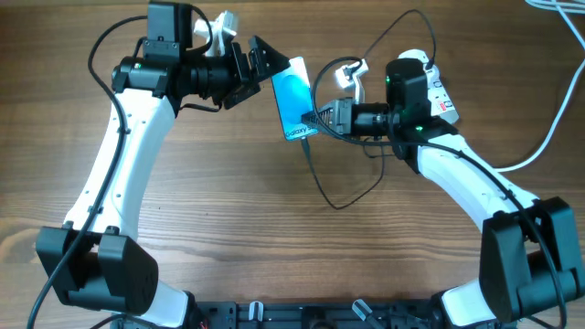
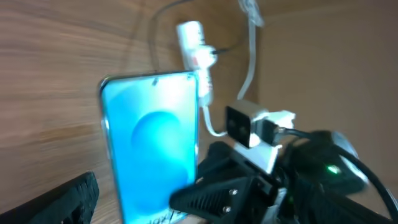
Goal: Plug charger to phone and switch on socket
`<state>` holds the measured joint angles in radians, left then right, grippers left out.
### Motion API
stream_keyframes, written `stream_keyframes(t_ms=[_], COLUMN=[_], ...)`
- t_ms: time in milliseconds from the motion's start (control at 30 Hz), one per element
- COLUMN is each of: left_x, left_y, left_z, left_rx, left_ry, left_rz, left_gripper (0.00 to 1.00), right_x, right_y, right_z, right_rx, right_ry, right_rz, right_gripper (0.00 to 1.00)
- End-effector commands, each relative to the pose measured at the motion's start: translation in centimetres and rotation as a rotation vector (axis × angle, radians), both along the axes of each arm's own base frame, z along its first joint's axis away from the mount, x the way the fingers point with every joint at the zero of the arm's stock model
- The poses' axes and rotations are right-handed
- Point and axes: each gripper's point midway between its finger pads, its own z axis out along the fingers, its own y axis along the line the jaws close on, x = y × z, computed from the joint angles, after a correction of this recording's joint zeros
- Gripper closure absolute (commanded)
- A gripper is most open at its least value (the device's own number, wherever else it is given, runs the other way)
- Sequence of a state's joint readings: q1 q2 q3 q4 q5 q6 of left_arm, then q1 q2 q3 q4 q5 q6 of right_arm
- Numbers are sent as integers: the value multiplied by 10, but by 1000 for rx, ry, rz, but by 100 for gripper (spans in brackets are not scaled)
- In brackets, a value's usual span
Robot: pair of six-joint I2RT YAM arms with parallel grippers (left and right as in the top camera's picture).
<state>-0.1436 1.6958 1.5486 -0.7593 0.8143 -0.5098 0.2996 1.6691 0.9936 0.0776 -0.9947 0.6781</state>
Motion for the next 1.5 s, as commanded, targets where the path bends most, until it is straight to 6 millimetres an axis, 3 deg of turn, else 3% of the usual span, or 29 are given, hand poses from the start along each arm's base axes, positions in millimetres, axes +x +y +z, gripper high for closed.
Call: stream_keyframes(t_ms=[0, 200, 433, 667, 1000, 1167, 1467], left_x=[10, 5, -2, -2, -2, -2, -2], left_y=[31, 62, 100, 101, 101, 101, 101], left_z=[-18, -43, -61, -61, -61, -61, -61], left_rx=[196, 376, 582, 589, 589, 589, 589], left_ry=[0, 67, 115, 113, 113, 113, 113], left_rz=[141, 242, 344, 349, 349, 349, 349], left_gripper=[0, 0, 0, 0, 0, 0, 0], right_x=[9, 14, 6, 7, 17, 21, 5], right_y=[9, 19, 37, 50, 56, 60, 80], right_z=[-5, -26, -80, -116, -146, -152, -155], right_rx=[-79, -178, -272, -273, -245, -256, -274], right_ry=[-90, -88, 27, 76, 138, 107, 92], right_rz=[-52, -126, -136, -128, -172, -191, -155], right_gripper=[96, 96, 96, 96, 96, 96, 96])
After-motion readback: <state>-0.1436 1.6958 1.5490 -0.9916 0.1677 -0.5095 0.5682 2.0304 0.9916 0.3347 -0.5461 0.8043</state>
